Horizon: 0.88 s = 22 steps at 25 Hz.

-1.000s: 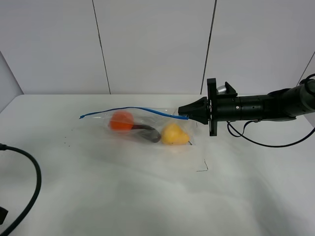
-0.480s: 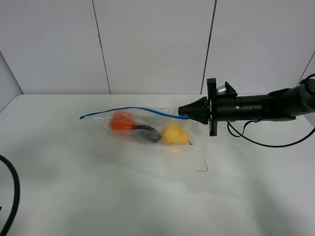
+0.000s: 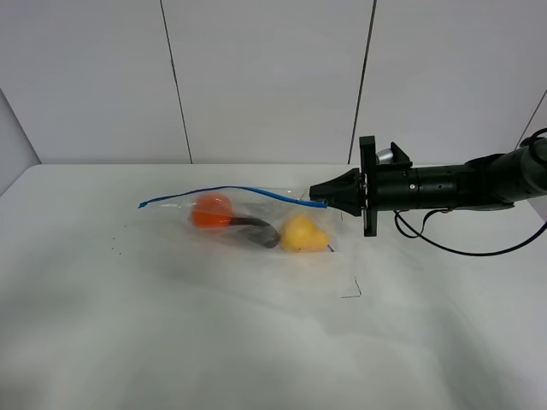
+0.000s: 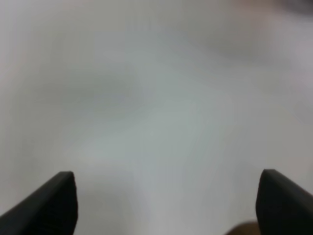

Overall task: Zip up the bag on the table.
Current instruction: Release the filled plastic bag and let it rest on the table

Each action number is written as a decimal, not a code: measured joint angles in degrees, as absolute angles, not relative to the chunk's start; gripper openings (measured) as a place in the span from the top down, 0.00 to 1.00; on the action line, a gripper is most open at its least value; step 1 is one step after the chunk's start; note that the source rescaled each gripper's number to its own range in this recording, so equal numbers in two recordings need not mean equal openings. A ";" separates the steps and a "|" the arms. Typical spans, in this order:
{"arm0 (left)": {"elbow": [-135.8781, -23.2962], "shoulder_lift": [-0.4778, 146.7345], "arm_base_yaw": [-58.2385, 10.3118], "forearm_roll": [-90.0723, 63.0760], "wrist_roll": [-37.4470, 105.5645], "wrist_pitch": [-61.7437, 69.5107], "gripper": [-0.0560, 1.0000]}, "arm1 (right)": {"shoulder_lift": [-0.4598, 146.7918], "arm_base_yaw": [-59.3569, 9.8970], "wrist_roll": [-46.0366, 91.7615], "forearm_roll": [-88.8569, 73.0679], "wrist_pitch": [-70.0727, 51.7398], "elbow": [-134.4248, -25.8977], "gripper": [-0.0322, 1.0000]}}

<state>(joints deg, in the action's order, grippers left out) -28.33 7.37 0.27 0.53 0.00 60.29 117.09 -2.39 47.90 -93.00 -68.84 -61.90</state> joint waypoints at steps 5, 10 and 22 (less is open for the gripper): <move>-28.33 0.00 0.27 0.46 0.00 60.40 0.00 | 117.09 -2.39 47.90 -92.83 -68.84 -61.90 0.97; -28.33 -0.39 0.27 0.00 0.00 60.35 0.00 | 117.09 -2.39 47.48 -91.07 -68.90 -61.90 0.84; -28.33 -0.39 0.27 0.00 0.00 60.35 0.00 | 117.04 -2.39 34.99 -68.66 -69.01 -73.51 0.00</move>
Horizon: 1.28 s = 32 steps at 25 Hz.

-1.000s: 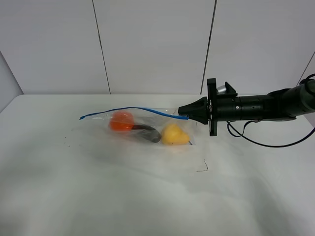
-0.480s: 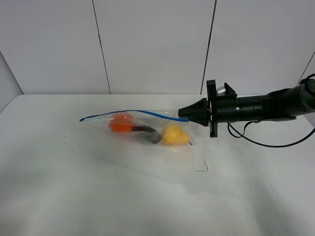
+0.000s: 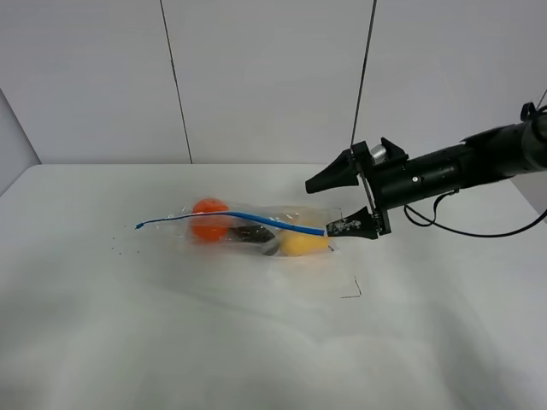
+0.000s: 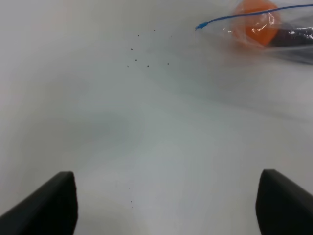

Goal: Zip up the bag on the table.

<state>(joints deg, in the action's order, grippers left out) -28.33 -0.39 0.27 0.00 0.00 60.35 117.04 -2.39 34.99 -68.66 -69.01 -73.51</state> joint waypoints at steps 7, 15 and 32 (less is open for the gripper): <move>-28.33 -0.39 0.27 0.00 0.00 60.35 0.00 | 117.04 -2.39 17.63 -34.39 -66.08 -90.86 0.00; -28.33 -0.39 0.27 0.00 0.00 60.35 0.00 | 117.04 -2.19 7.41 -9.28 -67.85 -99.12 0.00; -28.33 -0.39 0.27 0.00 0.00 60.35 0.00 | 108.78 -1.10 5.43 -6.69 -69.26 -89.07 0.00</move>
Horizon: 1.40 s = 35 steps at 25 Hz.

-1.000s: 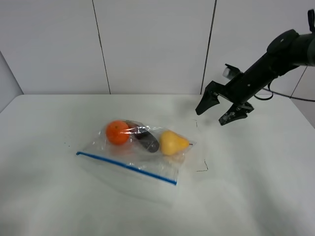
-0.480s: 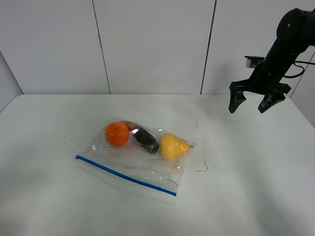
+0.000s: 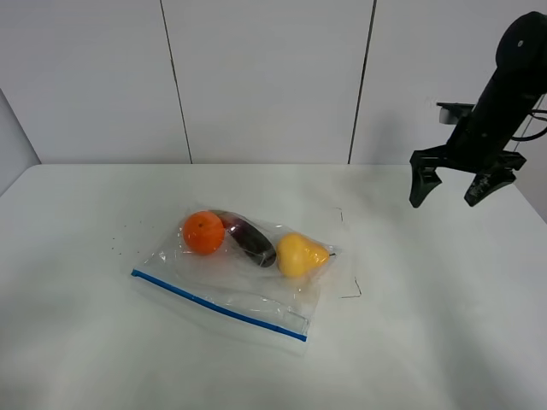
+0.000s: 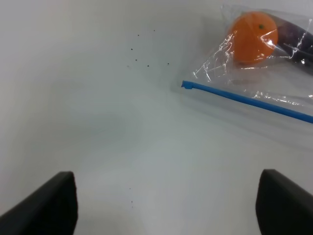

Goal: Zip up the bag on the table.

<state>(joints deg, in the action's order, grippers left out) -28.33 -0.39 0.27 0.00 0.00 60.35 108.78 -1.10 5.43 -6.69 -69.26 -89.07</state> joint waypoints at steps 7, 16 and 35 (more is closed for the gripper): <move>-28.33 -0.39 0.27 0.00 0.00 60.35 0.00 | 90.40 -1.10 5.31 -6.11 -69.31 -68.05 0.00; -28.33 -0.39 0.27 0.00 0.00 60.35 0.00 | 64.42 -1.10 5.36 -5.12 -64.59 -37.85 0.00; -28.33 -0.39 0.27 0.33 0.00 60.35 0.00 | 17.16 0.42 5.36 -5.56 -58.86 -28.35 0.00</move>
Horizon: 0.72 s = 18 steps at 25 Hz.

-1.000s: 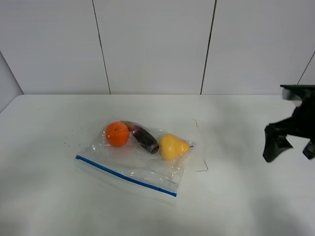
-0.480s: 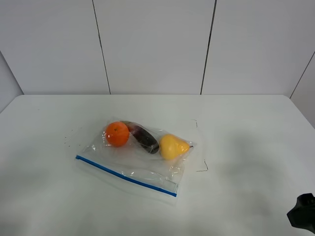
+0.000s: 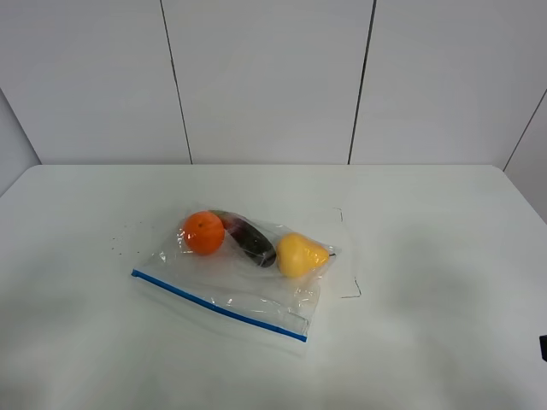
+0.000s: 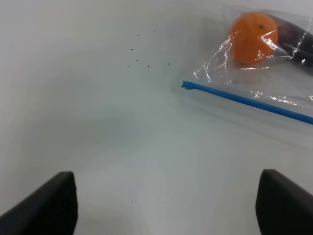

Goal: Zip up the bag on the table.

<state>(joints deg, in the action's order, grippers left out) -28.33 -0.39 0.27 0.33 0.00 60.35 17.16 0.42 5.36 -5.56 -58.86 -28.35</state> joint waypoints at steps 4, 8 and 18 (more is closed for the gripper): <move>-28.33 -0.39 0.27 0.49 0.00 60.35 0.00 | 12.73 3.08 5.36 -5.61 -58.86 -28.35 0.00; -28.33 -0.39 0.27 0.49 0.00 60.35 0.00 | 8.05 4.07 5.36 -5.61 -58.86 -28.29 0.00; -28.33 -0.39 0.27 0.51 0.00 60.35 0.00 | -0.21 4.23 5.31 -5.68 -58.93 -28.24 0.00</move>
